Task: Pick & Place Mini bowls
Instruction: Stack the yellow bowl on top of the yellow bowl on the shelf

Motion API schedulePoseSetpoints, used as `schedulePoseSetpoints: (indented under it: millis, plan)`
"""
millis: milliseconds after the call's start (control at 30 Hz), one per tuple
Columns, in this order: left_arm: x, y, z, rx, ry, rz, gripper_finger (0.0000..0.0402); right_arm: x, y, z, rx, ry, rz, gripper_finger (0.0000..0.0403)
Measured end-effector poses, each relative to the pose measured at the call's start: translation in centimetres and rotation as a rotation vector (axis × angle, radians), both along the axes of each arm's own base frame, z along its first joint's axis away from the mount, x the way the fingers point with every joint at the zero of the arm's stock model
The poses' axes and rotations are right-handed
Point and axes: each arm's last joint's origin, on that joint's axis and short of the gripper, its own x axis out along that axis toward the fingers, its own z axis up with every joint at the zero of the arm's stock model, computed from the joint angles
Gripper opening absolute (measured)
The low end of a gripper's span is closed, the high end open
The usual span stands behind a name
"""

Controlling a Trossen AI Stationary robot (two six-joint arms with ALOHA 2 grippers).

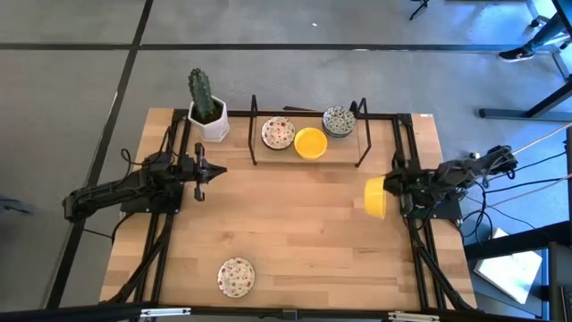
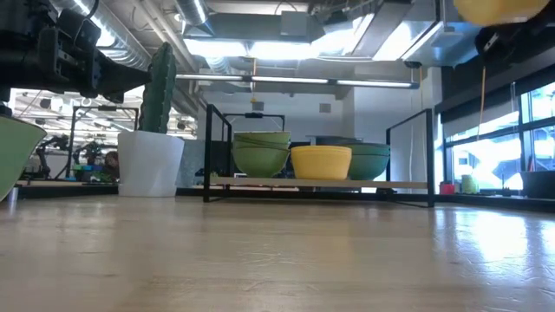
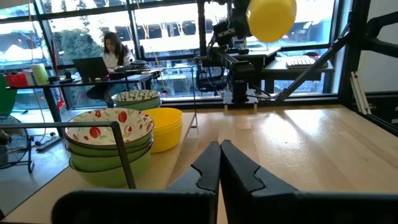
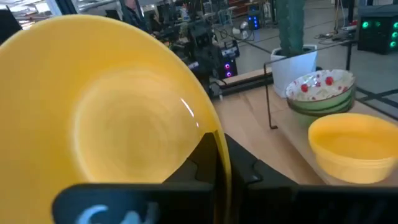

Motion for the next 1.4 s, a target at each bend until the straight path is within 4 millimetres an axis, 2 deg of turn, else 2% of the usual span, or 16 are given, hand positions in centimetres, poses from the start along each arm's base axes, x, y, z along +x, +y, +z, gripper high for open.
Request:
schedulePoseSetpoints:
  millis: [233, 400, 667, 867, 1000, 1133, 1400]
  plan:
    - [0.0, 0.0, 0.0, 0.000, 0.000, 0.000, 0.0008, 1.0, 0.5, -2.8, -0.034, -0.013, 0.011, 0.0007]
    - [0.0, 0.0, 0.0, 0.000, 0.000, 0.000, 0.0003, 1.4, 0.6, -4.0, -0.046, -0.031, 0.012, 0.0007]
    - [0.0, 0.0, 0.0, 0.010, 0.002, 0.000, 0.0007, 1.5, 0.7, -4.1, -0.046, -0.043, 0.013, 0.0007]
    - [0.0, 0.0, 0.0, 0.017, 0.003, 0.000, 0.0004, 1.5, 0.7, -3.3, -0.091, -0.097, 0.002, 0.0007]
    - [0.0, 0.0, 0.0, 0.017, 0.002, 0.001, 0.0002, 1.8, 0.5, -1.0, -0.111, -0.102, -0.064, 0.0007]
    - [0.0, 0.0, 0.0, 0.018, 0.002, 0.001, 0.0006, 2.6, 0.3, 2.5, -0.165, -0.051, -0.117, 0.0007]
    - [0.0, 0.0, 0.0, 0.019, -0.002, 0.001, 0.0003, 5.8, -1.4, 10.9, -0.280, 0.254, -0.307, 0.0004]
